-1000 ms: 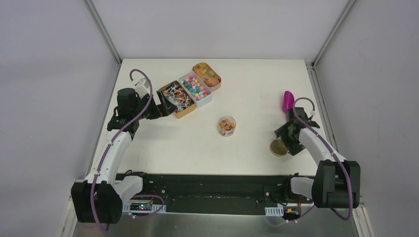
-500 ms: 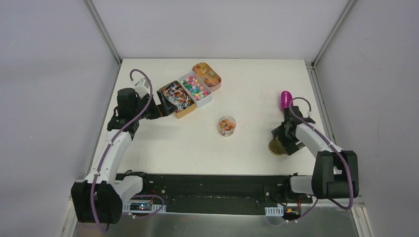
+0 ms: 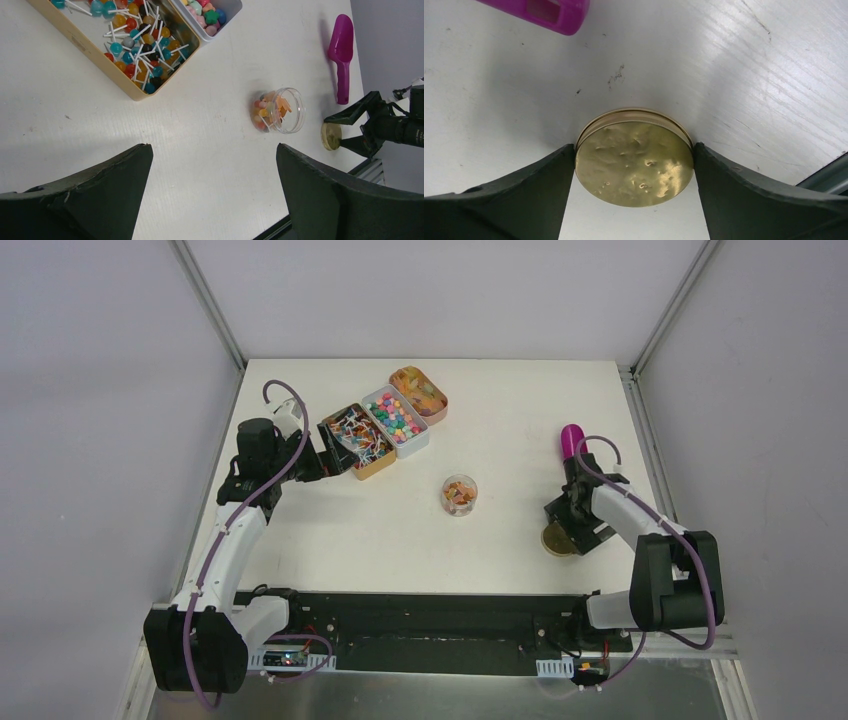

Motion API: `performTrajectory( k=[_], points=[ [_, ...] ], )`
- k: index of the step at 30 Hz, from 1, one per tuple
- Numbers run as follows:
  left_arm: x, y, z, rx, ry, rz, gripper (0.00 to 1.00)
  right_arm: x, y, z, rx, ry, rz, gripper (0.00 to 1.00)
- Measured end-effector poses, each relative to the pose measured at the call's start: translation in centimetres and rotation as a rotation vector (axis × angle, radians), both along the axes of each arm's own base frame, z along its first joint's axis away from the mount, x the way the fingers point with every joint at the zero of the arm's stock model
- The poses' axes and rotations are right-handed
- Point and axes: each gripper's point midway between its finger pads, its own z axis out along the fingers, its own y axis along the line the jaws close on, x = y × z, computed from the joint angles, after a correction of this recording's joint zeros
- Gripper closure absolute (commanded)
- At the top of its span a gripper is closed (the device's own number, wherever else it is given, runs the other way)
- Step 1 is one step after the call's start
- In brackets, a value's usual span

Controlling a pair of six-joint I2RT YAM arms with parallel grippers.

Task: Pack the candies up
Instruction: Pick up the bottle lid at the center of the board.

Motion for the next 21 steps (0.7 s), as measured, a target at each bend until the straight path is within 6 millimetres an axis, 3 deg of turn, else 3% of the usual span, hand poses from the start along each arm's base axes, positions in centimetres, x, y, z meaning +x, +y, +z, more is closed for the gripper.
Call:
performTrajectory(
  k=[6, 16, 21],
  points=[
    [0.0, 0.0, 0.0, 0.0, 0.0, 0.0, 0.01, 0.0, 0.2, 0.0, -0.003, 0.0, 0.01, 0.23],
    [0.0, 0.0, 0.0, 0.0, 0.0, 0.0, 0.01, -0.1, 0.5, 0.3, -0.015, 0.001, 0.064, 0.25],
    [0.0, 0.0, 0.0, 0.0, 0.0, 0.0, 0.01, 1.0, 0.9, 1.5, -0.02, -0.029, 0.128, 0.25]
  ],
)
